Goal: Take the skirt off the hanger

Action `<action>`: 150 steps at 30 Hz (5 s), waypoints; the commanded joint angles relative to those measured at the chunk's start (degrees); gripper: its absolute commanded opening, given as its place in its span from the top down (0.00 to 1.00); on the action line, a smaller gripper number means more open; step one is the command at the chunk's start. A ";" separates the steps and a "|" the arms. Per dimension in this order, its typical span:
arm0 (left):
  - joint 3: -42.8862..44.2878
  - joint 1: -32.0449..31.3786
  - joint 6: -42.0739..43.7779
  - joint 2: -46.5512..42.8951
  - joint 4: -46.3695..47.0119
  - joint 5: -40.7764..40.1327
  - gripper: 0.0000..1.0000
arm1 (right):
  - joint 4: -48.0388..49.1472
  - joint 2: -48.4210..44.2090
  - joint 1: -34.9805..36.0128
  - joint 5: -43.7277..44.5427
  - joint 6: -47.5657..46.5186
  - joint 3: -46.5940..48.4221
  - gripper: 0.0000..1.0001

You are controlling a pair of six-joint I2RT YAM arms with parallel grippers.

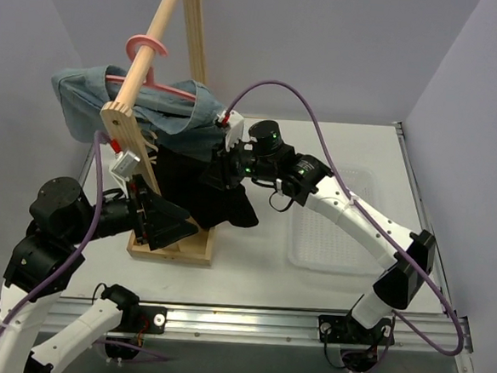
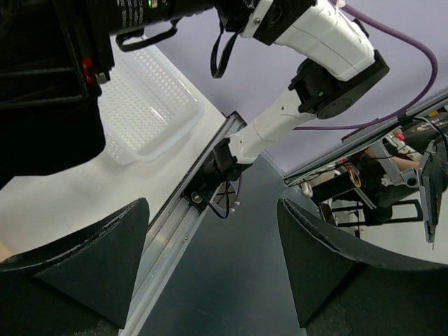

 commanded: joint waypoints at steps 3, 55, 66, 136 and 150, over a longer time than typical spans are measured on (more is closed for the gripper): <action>1.44 -1.71 -1.29 4.61 5.00 3.11 0.18 | 1.45 -9.92 -0.17 5.07 1.41 -5.99 1.00; 25.43 -34.65 9.17 1.53 -20.47 -85.66 0.32 | -2.86 -8.98 -3.16 -18.56 -2.46 5.14 1.00; 27.90 -50.92 10.63 4.26 -22.11 -103.86 0.22 | -1.02 -8.87 -5.36 -21.03 -1.75 4.46 1.00; 52.59 -38.63 25.79 45.22 -5.46 -59.22 0.06 | -27.65 -54.67 -17.84 1.38 9.67 -14.97 1.00; 42.13 -33.17 23.32 39.25 0.52 -44.72 0.06 | -27.74 -59.85 -17.40 3.05 13.80 -15.58 1.00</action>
